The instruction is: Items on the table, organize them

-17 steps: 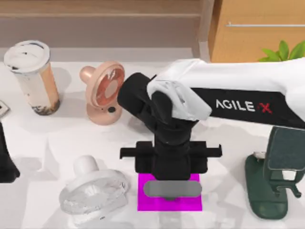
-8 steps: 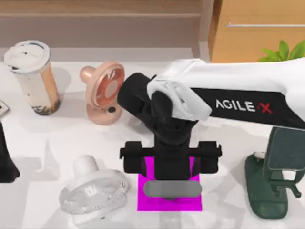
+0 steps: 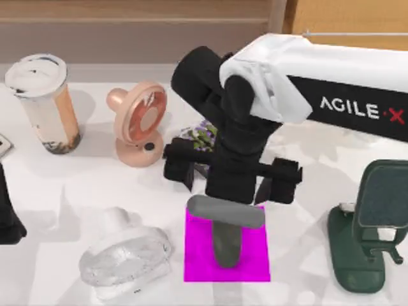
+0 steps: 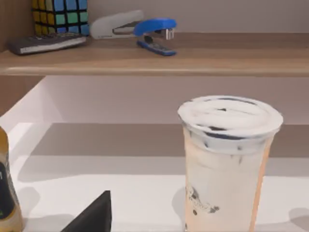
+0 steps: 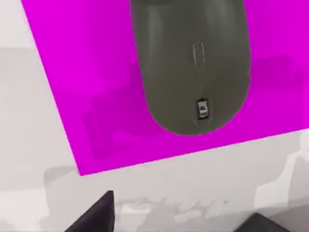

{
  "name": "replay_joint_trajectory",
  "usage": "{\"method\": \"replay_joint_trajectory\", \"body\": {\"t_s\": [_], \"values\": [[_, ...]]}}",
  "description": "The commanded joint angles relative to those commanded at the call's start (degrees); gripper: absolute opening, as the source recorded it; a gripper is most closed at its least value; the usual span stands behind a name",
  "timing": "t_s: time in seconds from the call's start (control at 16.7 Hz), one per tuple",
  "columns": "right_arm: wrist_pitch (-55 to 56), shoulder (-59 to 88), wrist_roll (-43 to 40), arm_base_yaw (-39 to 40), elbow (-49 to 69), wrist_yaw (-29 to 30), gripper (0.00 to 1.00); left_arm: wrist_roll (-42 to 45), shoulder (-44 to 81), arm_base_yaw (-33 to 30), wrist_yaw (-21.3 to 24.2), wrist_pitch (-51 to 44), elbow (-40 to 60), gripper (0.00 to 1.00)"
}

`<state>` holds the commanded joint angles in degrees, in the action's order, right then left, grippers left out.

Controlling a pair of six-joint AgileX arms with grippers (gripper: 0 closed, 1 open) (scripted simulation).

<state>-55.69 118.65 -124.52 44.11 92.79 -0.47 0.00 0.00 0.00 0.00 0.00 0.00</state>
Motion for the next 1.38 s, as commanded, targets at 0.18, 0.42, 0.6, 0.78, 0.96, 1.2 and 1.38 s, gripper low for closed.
{"method": "replay_joint_trajectory", "body": {"t_s": [0.18, 0.42, 0.6, 0.78, 0.96, 1.2, 1.38], "values": [[-1.64, -3.56, 10.32, -8.58, 4.89, -1.18, 1.00, 0.00, 0.00, 0.00, 0.00, 0.00, 0.00, 1.00], [-6.37, -5.57, 30.31, -25.35, 9.94, -2.55, 1.00, 0.00, 0.00, 0.00, 0.00, 0.00, 0.00, 1.00], [-10.89, -4.91, 47.95, -38.58, 11.38, -3.21, 1.00, 0.00, 0.00, 0.00, 0.00, 0.00, 0.00, 1.00], [-13.95, -1.46, 65.16, -50.23, 10.98, -3.02, 1.00, 0.00, 0.00, 0.00, 0.00, 0.00, 0.00, 1.00], [-14.65, 2.88, 79.59, -59.56, 9.87, -2.13, 1.00, 0.00, 0.00, 0.00, 0.00, 0.00, 0.00, 1.00], [-13.22, 6.14, 92.61, -68.91, 9.66, -0.30, 1.00, 0.00, 0.00, 0.00, 0.00, 0.00, 0.00, 1.00], [-12.12, 6.67, 96.70, -72.38, 10.26, 0.60, 1.00, 0.00, 0.00, 0.00, 0.00, 0.00, 0.00, 1.00]]}}
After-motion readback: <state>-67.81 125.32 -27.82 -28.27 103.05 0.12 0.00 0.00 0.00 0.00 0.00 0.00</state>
